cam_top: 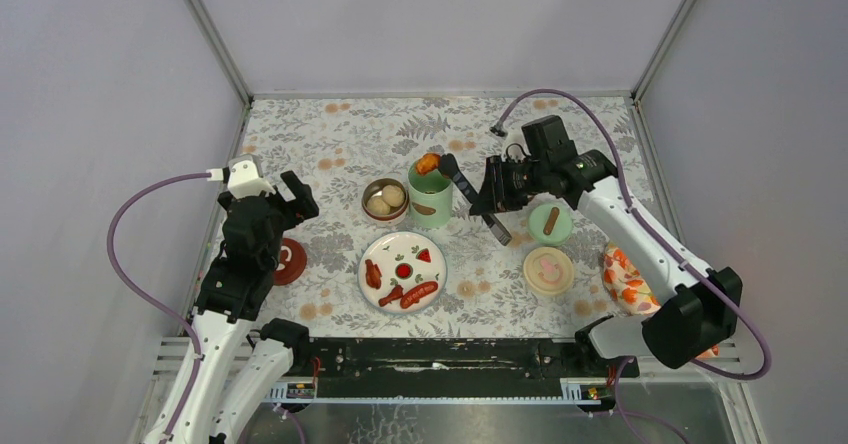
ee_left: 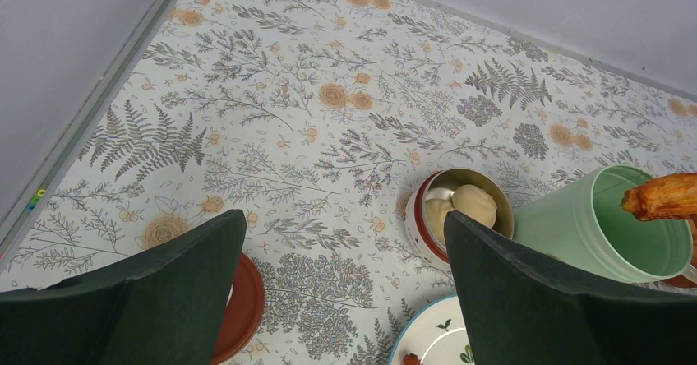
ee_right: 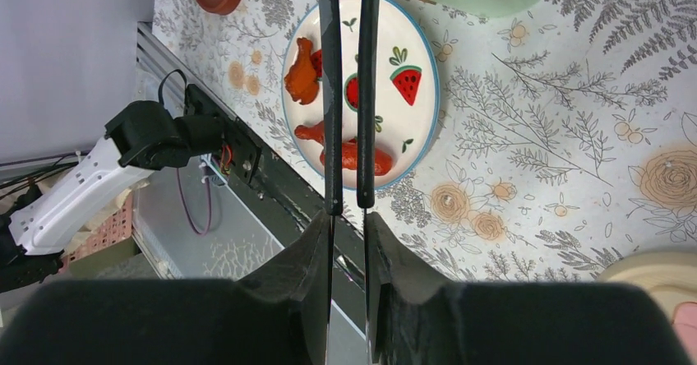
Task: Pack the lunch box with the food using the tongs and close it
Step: Place the fake food in the packing box.
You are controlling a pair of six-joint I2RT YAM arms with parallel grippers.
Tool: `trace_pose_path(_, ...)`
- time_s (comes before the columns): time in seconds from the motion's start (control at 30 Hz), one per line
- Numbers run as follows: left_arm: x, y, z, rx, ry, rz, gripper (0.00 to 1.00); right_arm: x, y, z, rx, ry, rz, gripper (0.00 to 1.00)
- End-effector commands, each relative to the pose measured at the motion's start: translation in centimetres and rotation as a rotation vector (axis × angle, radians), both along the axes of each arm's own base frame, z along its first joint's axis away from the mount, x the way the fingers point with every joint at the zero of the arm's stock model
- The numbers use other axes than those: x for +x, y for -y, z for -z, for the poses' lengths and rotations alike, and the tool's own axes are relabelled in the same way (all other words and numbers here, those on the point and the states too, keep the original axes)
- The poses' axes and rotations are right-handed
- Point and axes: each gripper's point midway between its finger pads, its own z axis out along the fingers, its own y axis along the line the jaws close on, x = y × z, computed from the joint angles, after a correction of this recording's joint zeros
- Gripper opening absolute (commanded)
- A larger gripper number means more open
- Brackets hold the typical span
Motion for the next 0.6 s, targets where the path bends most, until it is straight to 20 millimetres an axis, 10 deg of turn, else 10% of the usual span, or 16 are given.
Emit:
trace_pose_path(0.0,0.4,-0.1,-1.0,-0.010,0.050,-0.003,0.98,0.7,-0.4,0.3,0.033,0.006,-0.013,0.06)
trace_pose_path(0.57,0.5,0.0,-0.9,-0.010,0.045,-0.001,0.99,1.0,-0.6,2.0,0.064,-0.057,0.017,0.29)
